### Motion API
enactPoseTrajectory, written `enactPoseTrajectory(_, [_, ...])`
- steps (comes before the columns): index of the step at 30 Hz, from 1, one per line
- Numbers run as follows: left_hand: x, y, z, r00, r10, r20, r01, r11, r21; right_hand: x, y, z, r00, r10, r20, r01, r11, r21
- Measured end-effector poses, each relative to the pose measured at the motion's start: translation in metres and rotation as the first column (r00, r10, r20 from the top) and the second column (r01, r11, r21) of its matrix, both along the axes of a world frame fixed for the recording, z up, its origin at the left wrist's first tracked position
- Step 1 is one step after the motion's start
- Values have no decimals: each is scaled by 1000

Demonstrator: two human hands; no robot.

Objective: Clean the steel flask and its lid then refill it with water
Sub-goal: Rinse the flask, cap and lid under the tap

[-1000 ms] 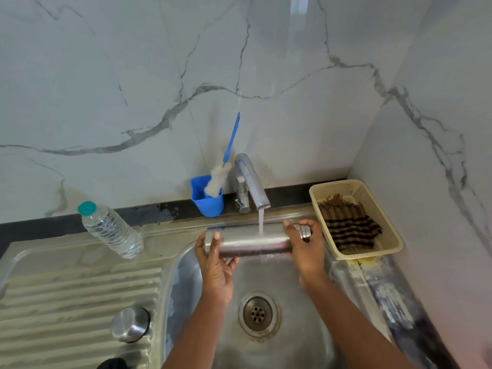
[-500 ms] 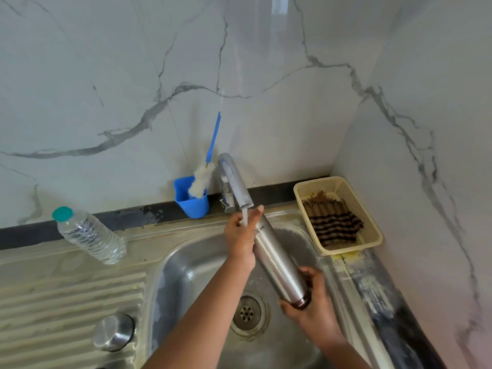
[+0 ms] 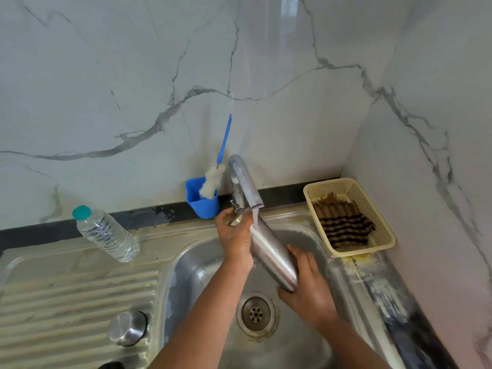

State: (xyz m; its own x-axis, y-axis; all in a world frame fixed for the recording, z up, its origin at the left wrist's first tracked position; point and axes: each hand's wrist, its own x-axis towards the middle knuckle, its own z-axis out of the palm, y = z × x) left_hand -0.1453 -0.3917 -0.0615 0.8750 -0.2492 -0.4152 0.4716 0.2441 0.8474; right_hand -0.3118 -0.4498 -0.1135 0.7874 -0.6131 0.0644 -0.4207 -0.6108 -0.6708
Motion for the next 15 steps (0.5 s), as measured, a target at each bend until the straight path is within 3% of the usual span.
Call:
enactPoseTrajectory(1, [2,2,2,996,-74,47,76,996,-55,0,-4,9,998,47,38,-57,946,318])
enactPoseTrajectory(2, [3,4,4,985,-152,86,161,980,-120,-1,-8,15,994,71,86,-108,803,586])
enactPoseTrajectory(3, [4,6,4,969,-221,113,238,955,-178,-1,-14,18,988,78,133,-151,671,726])
enactPoseTrajectory(4, [5,7,4,954,-271,126,294,927,-234,0,-18,18,985,85,148,-169,621,766])
enactPoseTrajectory(5, [4,7,3,949,-288,129,313,908,-277,2,-19,18,985,92,143,-169,636,753])
enactPoseTrajectory(6, [1,5,2,956,-270,114,292,908,-299,4,-17,21,991,79,106,-130,725,677])
enactPoseTrajectory(7, [-3,3,1,967,-240,86,255,926,-277,8,-13,21,998,46,31,-56,865,498])
enactPoseTrajectory(8, [-10,-1,1,976,-209,56,217,952,-215,14,-9,18,999,-24,-34,30,976,216])
enactPoseTrajectory(9, [-18,-4,-1,982,-184,32,186,972,-144,19,-6,13,994,-101,-51,98,994,-56])
enactPoseTrajectory(10, [-24,-6,-3,988,-151,17,152,983,-101,24,-2,9,991,-135,-25,126,970,-208])
enactPoseTrajectory(11, [-26,-6,-6,993,-117,8,117,990,-84,27,2,9,994,-103,-21,96,969,-228])
enactPoseTrajectory(12, [-25,-3,-8,994,-106,10,107,990,-90,29,2,10,999,-37,-20,34,992,-118])
enactPoseTrajectory(13, [-21,1,-10,990,-135,25,137,984,-117,29,-2,14,999,37,4,-37,991,125])
enactPoseTrajectory(14, [-15,7,-12,981,-190,44,194,967,-166,27,-7,20,994,101,51,-113,893,435])
enactPoseTrajectory(15, [-9,14,-15,969,-242,53,248,940,-233,24,-12,24,985,126,117,-172,710,683])
